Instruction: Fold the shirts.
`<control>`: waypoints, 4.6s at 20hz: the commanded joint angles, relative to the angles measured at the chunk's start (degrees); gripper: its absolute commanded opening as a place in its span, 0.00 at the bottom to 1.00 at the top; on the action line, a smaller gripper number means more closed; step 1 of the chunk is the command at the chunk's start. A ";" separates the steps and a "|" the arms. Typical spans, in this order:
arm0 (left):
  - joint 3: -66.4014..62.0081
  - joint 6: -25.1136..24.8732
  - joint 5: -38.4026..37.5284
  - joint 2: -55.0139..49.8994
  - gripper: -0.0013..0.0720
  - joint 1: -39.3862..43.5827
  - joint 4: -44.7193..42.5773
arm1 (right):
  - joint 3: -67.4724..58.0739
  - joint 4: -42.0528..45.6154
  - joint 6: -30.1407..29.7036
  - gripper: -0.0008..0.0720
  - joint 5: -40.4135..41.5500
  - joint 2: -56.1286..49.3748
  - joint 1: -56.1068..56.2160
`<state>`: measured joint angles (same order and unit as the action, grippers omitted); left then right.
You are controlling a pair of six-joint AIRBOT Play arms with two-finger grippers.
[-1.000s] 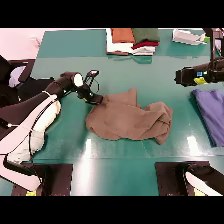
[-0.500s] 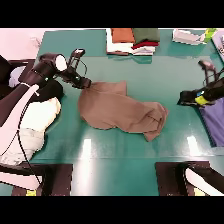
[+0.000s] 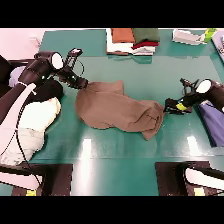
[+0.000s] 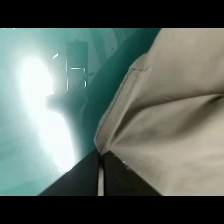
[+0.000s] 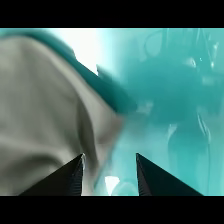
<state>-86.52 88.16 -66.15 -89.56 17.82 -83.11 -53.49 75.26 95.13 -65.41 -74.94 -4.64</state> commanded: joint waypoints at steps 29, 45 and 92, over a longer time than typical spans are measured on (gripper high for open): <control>-25.79 0.28 10.51 42.86 0.05 -0.07 -8.04 | -59.98 9.03 -1.81 0.03 -8.98 25.68 -1.75; -13.57 2.99 -0.96 -6.25 0.05 -0.09 -17.07 | -38.97 2.21 -4.13 0.04 -1.33 -11.65 5.25; 49.86 13.84 3.85 27.78 0.87 -2.27 3.54 | 22.80 4.28 -7.56 0.04 -9.16 24.33 -10.32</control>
<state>-40.32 100.95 -67.92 -61.71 15.53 -83.77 -30.65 79.61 87.53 -74.13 -51.27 -15.09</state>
